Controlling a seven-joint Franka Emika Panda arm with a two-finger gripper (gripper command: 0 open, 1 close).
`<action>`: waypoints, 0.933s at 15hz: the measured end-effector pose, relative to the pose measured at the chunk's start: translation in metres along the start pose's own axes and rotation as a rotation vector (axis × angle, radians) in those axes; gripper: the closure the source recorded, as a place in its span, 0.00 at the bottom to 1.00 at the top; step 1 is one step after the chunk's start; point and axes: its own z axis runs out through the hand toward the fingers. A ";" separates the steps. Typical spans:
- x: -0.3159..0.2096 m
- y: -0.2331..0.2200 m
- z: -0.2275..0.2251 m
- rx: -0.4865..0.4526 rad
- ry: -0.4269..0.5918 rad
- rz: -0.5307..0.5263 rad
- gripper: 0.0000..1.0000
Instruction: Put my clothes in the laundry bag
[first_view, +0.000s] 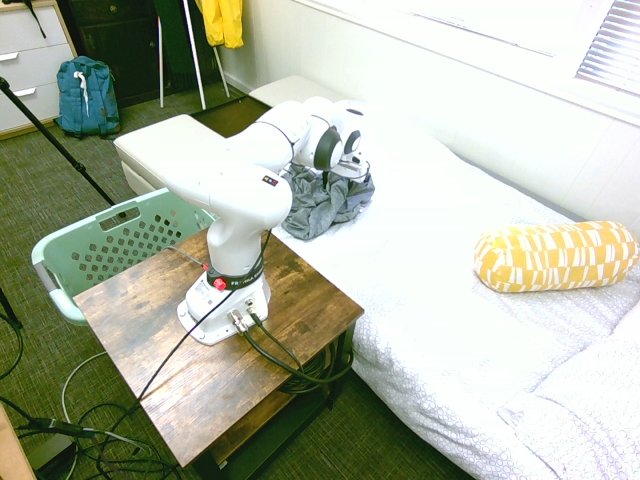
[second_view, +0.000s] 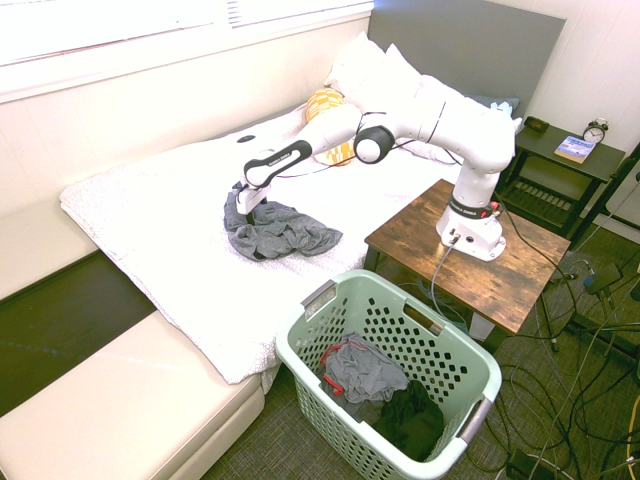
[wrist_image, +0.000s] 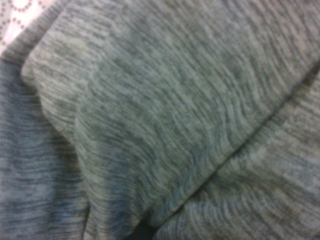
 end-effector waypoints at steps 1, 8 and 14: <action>0.002 0.001 0.000 0.002 -0.001 0.003 1.00; 0.007 0.007 0.001 0.006 -0.010 0.009 1.00; 0.009 0.009 0.001 0.009 -0.014 0.003 1.00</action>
